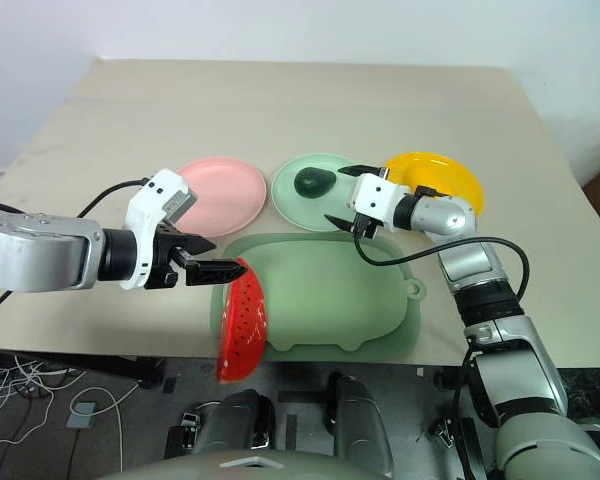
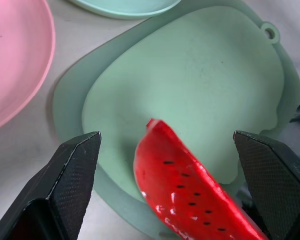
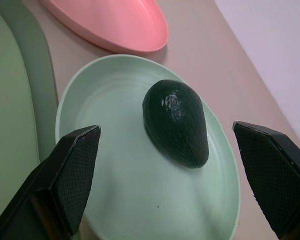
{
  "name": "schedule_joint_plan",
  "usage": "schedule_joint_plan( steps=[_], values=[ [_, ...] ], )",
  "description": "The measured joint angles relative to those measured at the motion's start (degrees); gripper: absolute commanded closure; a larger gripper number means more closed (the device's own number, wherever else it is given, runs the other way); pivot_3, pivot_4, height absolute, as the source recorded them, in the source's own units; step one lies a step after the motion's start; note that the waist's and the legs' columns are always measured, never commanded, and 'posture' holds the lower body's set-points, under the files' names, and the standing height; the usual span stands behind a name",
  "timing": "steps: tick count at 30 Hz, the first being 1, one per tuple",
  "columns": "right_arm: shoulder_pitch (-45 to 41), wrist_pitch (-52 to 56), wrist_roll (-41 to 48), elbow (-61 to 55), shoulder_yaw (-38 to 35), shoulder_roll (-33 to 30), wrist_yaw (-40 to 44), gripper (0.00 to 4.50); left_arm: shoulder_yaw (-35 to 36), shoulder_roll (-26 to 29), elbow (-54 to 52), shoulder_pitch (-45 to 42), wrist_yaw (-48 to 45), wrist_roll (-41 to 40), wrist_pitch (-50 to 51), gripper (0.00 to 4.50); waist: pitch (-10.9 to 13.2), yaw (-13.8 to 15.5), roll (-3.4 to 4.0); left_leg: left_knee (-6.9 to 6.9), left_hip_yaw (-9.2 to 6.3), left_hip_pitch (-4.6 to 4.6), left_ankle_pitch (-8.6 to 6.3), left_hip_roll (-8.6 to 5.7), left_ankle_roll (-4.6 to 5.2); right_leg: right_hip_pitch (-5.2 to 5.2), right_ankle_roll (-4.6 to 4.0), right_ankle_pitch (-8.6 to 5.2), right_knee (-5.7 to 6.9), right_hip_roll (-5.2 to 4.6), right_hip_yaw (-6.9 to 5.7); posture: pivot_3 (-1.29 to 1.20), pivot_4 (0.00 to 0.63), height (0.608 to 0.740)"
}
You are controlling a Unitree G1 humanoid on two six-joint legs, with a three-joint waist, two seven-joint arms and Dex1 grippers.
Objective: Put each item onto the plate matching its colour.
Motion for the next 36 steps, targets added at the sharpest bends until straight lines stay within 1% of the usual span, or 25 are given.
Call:
schedule_joint_plan(
  steps=[3,16,25,36],
  values=[
    [0.0,0.0,0.0,0.0,0.0,0.1,-0.2,0.00,-1.4,-0.2,-0.2,0.3,2.1,0.0,0.0,0.06,0.0,0.0,0.00,0.00,-0.01,0.00,0.00,0.00,0.00,0.00,0.00,0.00,0.00,0.00,0.00,0.00,0.150,0.740],
    [1.2,1.2,0.0,-2.0,0.0,0.2,-1.4,0.00,-5.0,-6.0,-0.2,-0.1,5.9,0.0,-0.2,0.06,0.0,0.0,0.00,0.01,0.00,0.00,0.00,0.00,0.00,0.00,0.00,0.00,0.00,0.01,0.00,0.00,0.150,0.740],
    [1.4,1.8,0.0,-2.3,0.0,0.1,-1.9,0.00,-7.8,-5.6,-0.2,-0.7,5.3,0.0,1.2,0.06,0.0,0.0,0.00,0.01,0.00,0.00,0.00,0.00,0.00,0.00,0.00,0.00,0.00,0.01,-0.01,0.00,0.150,0.740],
    [1.4,1.9,0.0,-2.6,0.0,0.1,-2.2,0.00,-9.3,-5.6,-0.2,-0.5,6.1,0.0,1.3,0.06,0.0,0.0,0.00,0.01,0.00,0.01,0.00,0.00,0.00,0.00,0.00,0.00,0.00,0.01,0.00,0.00,0.150,0.740]
  ],
)
